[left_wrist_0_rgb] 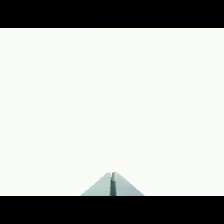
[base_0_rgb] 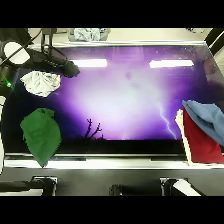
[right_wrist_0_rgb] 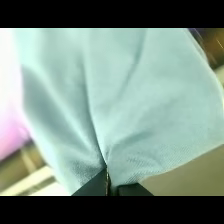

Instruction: Fold the shirts.

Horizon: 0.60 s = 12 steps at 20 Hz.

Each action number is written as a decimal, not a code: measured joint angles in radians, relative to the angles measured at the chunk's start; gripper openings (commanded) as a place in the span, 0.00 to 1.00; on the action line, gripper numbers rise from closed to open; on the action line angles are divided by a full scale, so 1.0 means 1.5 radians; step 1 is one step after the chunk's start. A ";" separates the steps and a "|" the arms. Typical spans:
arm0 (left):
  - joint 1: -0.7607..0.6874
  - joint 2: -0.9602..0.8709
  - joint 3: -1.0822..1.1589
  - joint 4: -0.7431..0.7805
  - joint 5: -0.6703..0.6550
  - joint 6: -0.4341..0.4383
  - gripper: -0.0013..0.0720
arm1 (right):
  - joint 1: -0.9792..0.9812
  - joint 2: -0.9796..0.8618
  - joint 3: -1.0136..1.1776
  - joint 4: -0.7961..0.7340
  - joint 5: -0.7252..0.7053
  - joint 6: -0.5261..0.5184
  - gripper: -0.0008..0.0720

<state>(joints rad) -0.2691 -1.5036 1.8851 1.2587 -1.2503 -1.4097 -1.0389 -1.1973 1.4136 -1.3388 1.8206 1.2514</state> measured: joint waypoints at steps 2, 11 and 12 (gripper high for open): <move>0.000 0.000 0.000 -0.001 0.000 0.000 0.06 | -0.001 0.012 -0.069 -0.047 -0.027 -0.010 0.06; 0.000 0.006 0.006 -0.001 -0.001 -0.001 0.06 | -0.001 0.024 -0.159 -0.108 -0.119 -0.071 0.98; 0.000 0.009 0.014 -0.001 -0.003 -0.001 0.05 | 0.000 0.025 -0.128 -0.112 -0.142 -0.081 0.98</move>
<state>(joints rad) -0.2687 -1.4906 1.9057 1.2575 -1.2549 -1.4109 -1.0386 -1.1603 1.2217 -1.5070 1.6073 1.1301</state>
